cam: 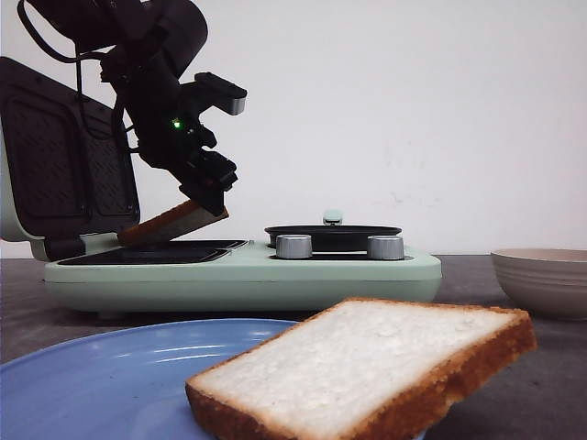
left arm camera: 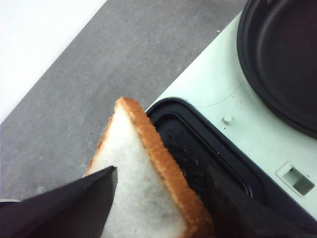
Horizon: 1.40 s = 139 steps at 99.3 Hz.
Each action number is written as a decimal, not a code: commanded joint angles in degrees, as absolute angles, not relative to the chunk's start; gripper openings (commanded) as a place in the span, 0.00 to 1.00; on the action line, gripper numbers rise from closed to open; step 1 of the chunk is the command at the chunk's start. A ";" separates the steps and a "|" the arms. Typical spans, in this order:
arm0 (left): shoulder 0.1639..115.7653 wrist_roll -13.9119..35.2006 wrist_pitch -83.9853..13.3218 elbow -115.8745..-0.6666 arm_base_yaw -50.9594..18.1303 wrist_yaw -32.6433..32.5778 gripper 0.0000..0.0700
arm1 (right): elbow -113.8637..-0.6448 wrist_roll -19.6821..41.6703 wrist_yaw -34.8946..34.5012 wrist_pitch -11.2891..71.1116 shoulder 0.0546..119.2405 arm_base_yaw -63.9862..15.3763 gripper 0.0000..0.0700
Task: Make breakfast with bread and shrimp
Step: 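Lower the bread slice onto the sandwich-press plate and release it, then raise the left gripper away and bring the right gripper to the plate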
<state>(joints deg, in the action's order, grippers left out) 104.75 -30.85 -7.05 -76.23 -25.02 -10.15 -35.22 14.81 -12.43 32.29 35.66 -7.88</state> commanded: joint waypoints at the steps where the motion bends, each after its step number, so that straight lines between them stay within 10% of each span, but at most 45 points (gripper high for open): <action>1: 106.13 -30.41 -6.39 -77.60 -25.52 -9.76 0.47 | -36.01 14.13 -12.62 31.83 35.88 -8.01 0.12; 48: 106.02 -28.38 -6.33 -78.22 -25.65 -7.29 0.46 | -36.01 14.13 -12.36 31.79 35.88 -8.01 0.12; 139: 71.57 -0.78 -26.76 -80.16 -21.58 3.03 0.45 | -33.78 14.72 -21.21 35.94 35.90 -8.23 0.12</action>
